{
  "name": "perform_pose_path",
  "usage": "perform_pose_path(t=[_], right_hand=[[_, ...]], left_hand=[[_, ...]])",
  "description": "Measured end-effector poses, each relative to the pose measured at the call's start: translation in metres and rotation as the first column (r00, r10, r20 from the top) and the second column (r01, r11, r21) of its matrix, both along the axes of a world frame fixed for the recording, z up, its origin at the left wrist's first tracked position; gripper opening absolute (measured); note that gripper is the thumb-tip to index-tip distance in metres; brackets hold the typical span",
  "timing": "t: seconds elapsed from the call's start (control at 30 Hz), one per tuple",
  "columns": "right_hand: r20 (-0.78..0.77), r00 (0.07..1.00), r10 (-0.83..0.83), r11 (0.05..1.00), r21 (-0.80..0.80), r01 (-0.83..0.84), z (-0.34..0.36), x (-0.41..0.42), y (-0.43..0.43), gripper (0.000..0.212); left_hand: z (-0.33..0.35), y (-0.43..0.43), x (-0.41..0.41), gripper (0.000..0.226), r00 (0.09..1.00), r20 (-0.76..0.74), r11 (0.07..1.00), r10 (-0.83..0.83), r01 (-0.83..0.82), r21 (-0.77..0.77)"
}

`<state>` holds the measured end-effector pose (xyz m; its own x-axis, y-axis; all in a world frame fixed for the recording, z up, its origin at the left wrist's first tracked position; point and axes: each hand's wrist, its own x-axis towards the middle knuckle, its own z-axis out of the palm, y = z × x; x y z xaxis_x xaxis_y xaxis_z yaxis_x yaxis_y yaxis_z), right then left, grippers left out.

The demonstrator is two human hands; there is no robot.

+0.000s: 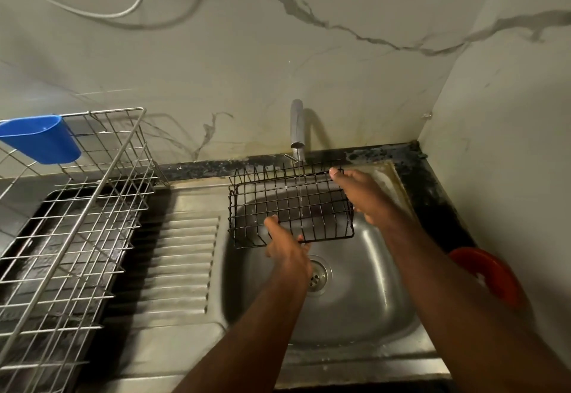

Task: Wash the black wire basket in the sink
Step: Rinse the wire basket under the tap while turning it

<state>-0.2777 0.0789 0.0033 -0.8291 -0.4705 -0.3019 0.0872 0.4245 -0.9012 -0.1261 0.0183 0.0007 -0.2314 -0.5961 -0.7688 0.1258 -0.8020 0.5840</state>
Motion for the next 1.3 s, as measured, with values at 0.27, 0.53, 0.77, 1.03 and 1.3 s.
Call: perform_pose_path(t=[0.27,0.53,0.77,1.03,1.3], right_hand=[[0.054,0.999,0.005,1.000,-0.007,-0.005,0.003,0.019,-0.021,0.060],[0.084,0.996,-0.003,1.000,0.017,0.002,0.006,0.028,-0.026,0.059],[0.112,0.994,-0.004,1.000,-0.007,0.005,0.013,0.031,-0.025,0.055],[0.101,0.993,0.054,0.996,-0.078,-0.046,0.026,0.042,-0.036,0.048],[0.083,0.995,0.050,0.996,-0.085,-0.043,0.022,0.041,-0.042,0.043]], left_hand=[[0.006,-0.011,0.017,0.064,0.997,0.038,0.998,0.065,-0.064,-0.015],[0.010,-0.013,0.026,0.069,0.994,0.073,0.995,0.084,-0.081,-0.051],[0.009,-0.014,0.025,0.069,0.992,0.052,0.993,0.111,-0.109,-0.051],[0.009,-0.028,0.030,0.072,0.987,0.039,0.983,0.155,-0.150,-0.106],[0.004,-0.032,0.034,0.072,0.989,0.024,0.982,0.147,-0.143,-0.125]])
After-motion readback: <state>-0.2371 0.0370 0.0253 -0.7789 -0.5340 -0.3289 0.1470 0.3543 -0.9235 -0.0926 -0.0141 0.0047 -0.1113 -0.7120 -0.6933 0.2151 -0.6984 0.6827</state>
